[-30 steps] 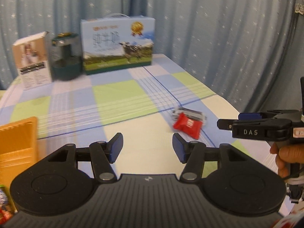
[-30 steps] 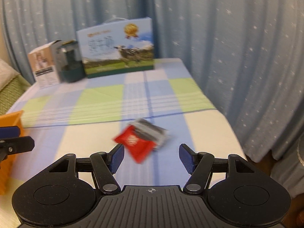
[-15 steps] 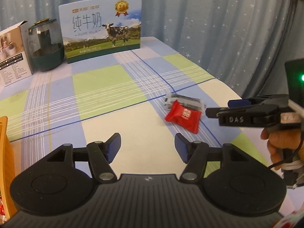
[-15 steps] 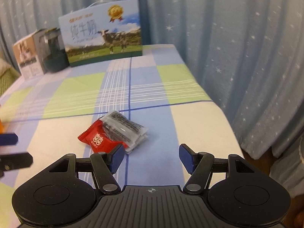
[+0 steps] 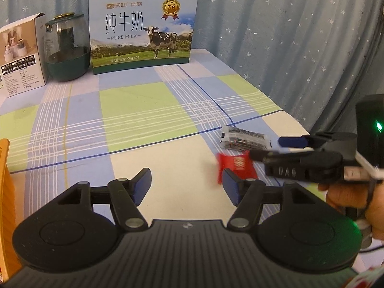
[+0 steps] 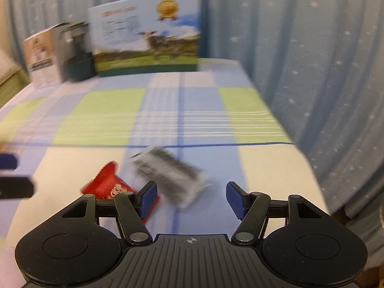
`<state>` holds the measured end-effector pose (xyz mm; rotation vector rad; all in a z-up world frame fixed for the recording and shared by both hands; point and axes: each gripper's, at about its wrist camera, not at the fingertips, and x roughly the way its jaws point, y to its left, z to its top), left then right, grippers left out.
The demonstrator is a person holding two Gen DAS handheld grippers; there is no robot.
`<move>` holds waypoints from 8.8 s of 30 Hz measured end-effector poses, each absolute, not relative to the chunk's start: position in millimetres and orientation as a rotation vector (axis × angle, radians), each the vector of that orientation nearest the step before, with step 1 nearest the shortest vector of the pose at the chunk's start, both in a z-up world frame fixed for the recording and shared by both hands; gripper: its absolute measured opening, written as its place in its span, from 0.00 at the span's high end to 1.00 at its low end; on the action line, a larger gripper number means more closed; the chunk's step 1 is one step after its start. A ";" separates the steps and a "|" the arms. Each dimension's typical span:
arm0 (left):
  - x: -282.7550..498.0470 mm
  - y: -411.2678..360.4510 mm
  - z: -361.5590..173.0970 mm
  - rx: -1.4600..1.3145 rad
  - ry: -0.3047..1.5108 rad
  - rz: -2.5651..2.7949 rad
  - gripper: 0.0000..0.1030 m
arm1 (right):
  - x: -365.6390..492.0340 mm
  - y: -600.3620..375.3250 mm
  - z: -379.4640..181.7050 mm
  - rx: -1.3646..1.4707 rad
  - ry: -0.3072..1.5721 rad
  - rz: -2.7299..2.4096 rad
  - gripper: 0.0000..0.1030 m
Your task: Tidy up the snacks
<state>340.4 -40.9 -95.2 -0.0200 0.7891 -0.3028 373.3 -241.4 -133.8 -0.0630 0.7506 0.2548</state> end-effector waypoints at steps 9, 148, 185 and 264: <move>341.3 -45.0 -102.5 -0.015 0.798 -0.333 0.40 | 386.8 -248.1 -134.5 -0.038 0.727 0.269 0.38; 172.0 230.1 -30.7 -0.137 0.736 0.217 0.66 | 236.6 61.3 -59.0 0.026 0.720 0.703 0.64; 161.7 226.3 -29.5 -0.180 0.729 0.224 0.46 | 236.4 27.6 -57.2 0.020 0.703 0.657 0.21; -73.6 124.1 79.7 -0.121 0.651 0.269 0.00 | 1.4 -77.0 54.8 -0.008 0.713 0.473 0.16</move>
